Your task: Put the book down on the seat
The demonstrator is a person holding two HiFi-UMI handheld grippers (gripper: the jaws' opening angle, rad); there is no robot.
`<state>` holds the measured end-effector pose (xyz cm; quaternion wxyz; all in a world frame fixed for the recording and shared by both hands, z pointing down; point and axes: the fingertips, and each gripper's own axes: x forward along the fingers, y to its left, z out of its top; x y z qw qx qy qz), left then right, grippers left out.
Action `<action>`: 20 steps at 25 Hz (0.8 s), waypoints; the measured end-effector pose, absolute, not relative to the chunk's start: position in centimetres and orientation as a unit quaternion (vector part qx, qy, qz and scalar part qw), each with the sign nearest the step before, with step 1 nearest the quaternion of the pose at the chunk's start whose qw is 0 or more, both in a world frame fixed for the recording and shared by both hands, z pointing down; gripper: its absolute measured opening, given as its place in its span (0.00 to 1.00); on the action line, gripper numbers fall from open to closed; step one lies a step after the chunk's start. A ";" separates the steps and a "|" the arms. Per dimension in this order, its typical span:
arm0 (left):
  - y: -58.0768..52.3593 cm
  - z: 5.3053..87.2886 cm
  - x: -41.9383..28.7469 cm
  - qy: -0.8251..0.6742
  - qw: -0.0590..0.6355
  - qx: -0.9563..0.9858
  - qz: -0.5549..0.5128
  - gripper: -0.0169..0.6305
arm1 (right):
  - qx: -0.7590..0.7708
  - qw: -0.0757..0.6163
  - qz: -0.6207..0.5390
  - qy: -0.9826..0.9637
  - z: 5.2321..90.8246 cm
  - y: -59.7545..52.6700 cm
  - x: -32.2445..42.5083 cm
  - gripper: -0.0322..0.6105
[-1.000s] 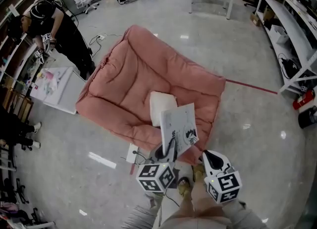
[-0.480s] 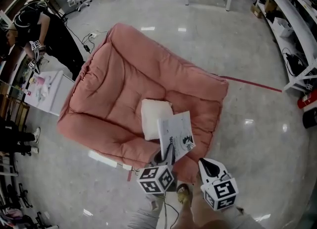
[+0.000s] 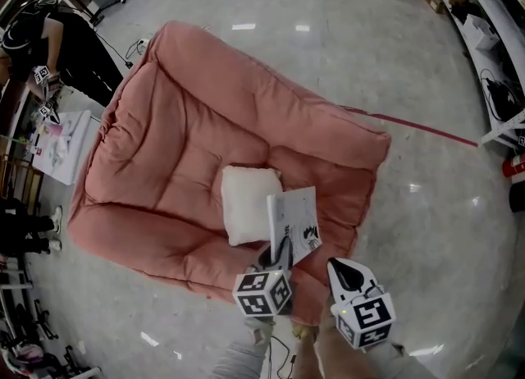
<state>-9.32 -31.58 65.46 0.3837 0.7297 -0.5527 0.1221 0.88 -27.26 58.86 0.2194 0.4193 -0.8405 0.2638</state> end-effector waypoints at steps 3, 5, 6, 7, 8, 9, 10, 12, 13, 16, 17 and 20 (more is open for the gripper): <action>-33.0 67.0 -8.9 -0.553 0.395 0.722 0.130 0.10 | 0.414 0.223 0.271 -0.840 59.8 -28.2 1.1 0.06; -33.9 68.0 -8.8 -0.552 0.400 0.719 0.137 0.10 | 0.411 0.225 0.276 -0.839 60.3 -28.6 1.1 0.06; -34.2 68.4 -8.9 -0.552 0.403 0.717 0.139 0.10 | 0.410 0.226 0.278 -0.839 60.6 -28.7 1.0 0.06; -34.5 68.9 -9.0 -0.552 0.406 0.715 0.141 0.10 | 0.409 0.226 0.281 -0.839 60.9 -28.9 1.0 0.06; -34.8 69.4 -9.1 -0.551 0.410 0.712 0.144 0.10 | 0.408 0.226 0.283 -0.838 61.1 -29.0 0.9 0.06; -35.0 69.8 -9.3 -0.551 0.414 0.710 0.147 0.10 | 0.407 0.226 0.284 -0.838 61.3 -29.1 0.8 0.06; -35.2 70.2 -9.3 -0.550 0.417 0.708 0.152 0.10 | 0.406 0.227 0.286 -0.838 61.4 -29.3 0.9 0.06; -35.4 70.8 -9.4 -0.547 0.424 0.704 0.160 0.10 | 0.405 0.227 0.288 -0.838 61.5 -29.6 0.9 0.06; -35.5 71.1 -9.4 -0.546 0.427 0.702 0.162 0.10 | 0.404 0.227 0.289 -0.838 61.5 -29.7 0.9 0.06; -35.8 71.9 -9.9 -0.549 0.433 0.694 0.172 0.10 | 0.402 0.225 0.291 -0.839 61.7 -29.9 0.7 0.06; -35.8 72.1 -10.3 -0.552 0.433 0.689 0.179 0.11 | 0.401 0.225 0.291 -0.839 61.8 -29.9 0.5 0.06; -35.6 72.7 -11.4 -0.560 0.437 0.675 0.199 0.23 | 0.397 0.224 0.292 -0.841 61.6 -29.9 0.0 0.06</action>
